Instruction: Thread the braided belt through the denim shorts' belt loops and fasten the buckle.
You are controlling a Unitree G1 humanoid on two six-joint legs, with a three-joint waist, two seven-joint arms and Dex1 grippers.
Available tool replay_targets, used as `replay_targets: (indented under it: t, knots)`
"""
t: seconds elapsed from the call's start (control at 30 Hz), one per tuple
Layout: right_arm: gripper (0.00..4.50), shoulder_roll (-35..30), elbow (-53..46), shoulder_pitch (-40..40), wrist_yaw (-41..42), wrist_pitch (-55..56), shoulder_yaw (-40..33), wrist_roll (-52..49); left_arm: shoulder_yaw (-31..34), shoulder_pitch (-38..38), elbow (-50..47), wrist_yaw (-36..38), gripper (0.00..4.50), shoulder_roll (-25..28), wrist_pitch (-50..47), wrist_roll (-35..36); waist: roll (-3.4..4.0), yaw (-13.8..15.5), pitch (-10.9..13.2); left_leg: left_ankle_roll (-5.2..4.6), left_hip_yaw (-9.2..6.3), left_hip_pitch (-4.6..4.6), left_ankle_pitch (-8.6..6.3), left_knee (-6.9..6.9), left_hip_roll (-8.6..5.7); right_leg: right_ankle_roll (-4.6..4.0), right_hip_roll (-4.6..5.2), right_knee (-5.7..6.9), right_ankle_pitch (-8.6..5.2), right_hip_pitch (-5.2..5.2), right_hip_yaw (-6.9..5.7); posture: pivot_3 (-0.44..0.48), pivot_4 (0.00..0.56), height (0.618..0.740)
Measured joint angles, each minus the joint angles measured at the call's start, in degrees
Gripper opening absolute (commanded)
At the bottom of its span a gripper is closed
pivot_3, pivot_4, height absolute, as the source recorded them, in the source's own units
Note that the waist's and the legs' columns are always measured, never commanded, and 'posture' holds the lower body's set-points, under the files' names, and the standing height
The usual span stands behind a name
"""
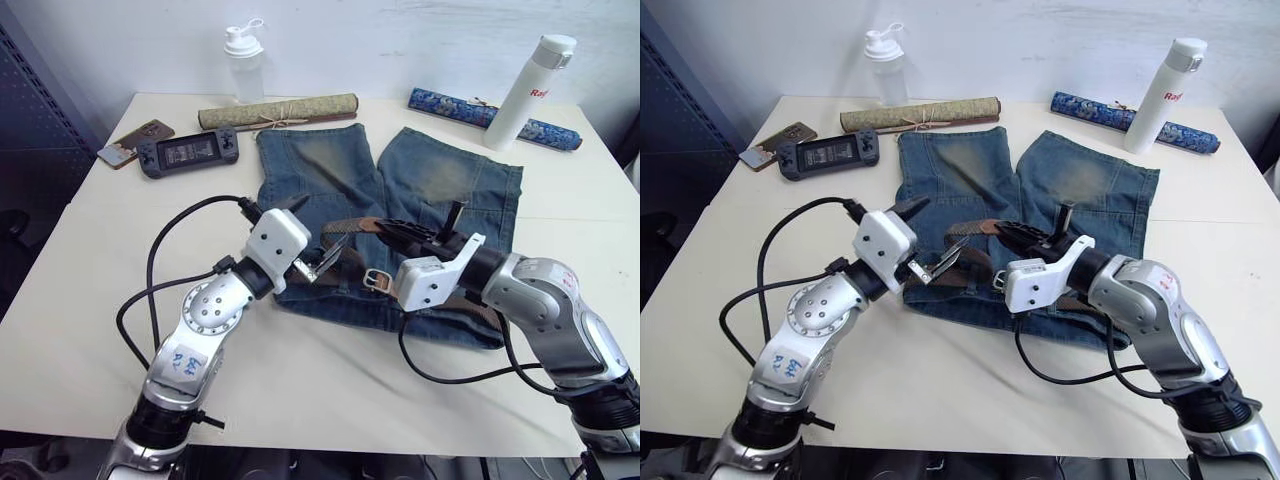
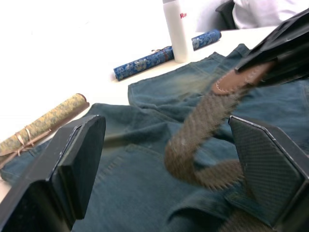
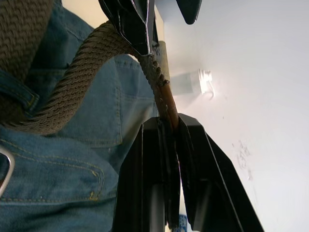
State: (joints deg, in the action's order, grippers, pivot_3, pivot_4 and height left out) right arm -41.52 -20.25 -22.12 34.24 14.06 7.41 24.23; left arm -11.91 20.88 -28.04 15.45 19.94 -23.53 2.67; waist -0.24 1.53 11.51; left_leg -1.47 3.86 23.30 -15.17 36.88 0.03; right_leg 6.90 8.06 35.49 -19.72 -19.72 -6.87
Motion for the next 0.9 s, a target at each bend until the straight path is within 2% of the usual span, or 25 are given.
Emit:
replay_targets:
  t: [0.2,0.23,0.33,0.43,0.47,0.5,0.6,0.9]
  knots:
    - [0.0,0.91,0.09,0.0,-0.05,0.74,0.2,0.42,-0.6,1.38,2.06,1.07,4.44,-0.34,-1.45,-1.87,0.0,-0.14,0.0,0.0,0.01,-0.01,0.01,0.01,0.07,0.0,-0.07,0.04,0.0,-0.01,-0.11,0.0,0.15,0.717]
    - [0.0,0.91,0.09,0.0,-0.05,0.74,0.2,0.42,-0.59,1.38,2.06,1.16,4.21,-0.34,-1.48,-2.0,0.0,-0.14,0.0,0.0,0.01,-0.01,0.01,0.02,0.07,0.0,-0.07,0.04,0.0,0.0,-0.11,0.0,0.15,0.717]
    - [0.0,0.91,0.09,0.0,-0.06,0.77,0.2,0.42,-0.6,1.36,2.06,1.72,3.33,-0.27,-1.48,-2.91,0.0,-0.1,0.0,0.0,0.01,-0.01,0.01,0.06,0.06,0.0,-0.05,0.04,0.0,0.01,-0.11,0.0,0.15,0.717]
    - [0.0,0.95,0.08,0.0,-0.07,0.78,0.2,0.4,-0.62,1.14,2.06,2.4,1.93,-0.3,-1.38,-3.08,0.0,-0.05,0.0,0.0,-0.01,-0.01,0.01,0.07,0.06,0.0,-0.04,0.04,0.0,0.02,-0.11,0.0,0.15,0.717]
    - [0.0,0.95,0.08,0.02,-0.09,0.78,0.19,0.4,-0.63,0.9,2.06,2.71,1.68,-0.28,-1.27,-3.16,0.0,-0.08,0.0,0.0,-0.01,-0.01,0.01,0.06,0.06,0.0,-0.04,0.04,0.0,0.02,-0.11,0.0,0.15,0.717]
    - [0.0,0.96,0.08,0.05,-0.09,0.78,0.19,0.4,-0.76,0.67,2.06,3.05,1.15,-0.26,-1.02,-3.24,0.0,-0.1,0.0,0.0,-0.01,-0.01,0.01,0.06,0.06,0.0,-0.04,0.04,0.0,0.01,-0.11,0.0,0.15,0.717]
    - [0.0,0.96,0.02,0.07,-0.27,0.77,0.05,0.3,-0.91,0.02,2.11,3.63,0.03,0.11,-0.15,-3.88,0.0,-0.1,0.0,0.0,-0.01,-0.01,0.01,0.06,0.06,0.0,-0.04,0.04,0.0,0.01,-0.11,0.0,0.15,0.717]
    - [0.0,2.02,-0.01,0.25,0.07,-0.77,0.04,-1.44,-0.95,-1.08,3.5,4.65,0.03,0.04,2.95,-5.27,0.0,-0.08,0.0,0.0,-0.01,-0.01,0.01,0.07,0.06,0.0,-0.04,0.04,0.0,0.02,-0.12,0.0,0.15,0.717]
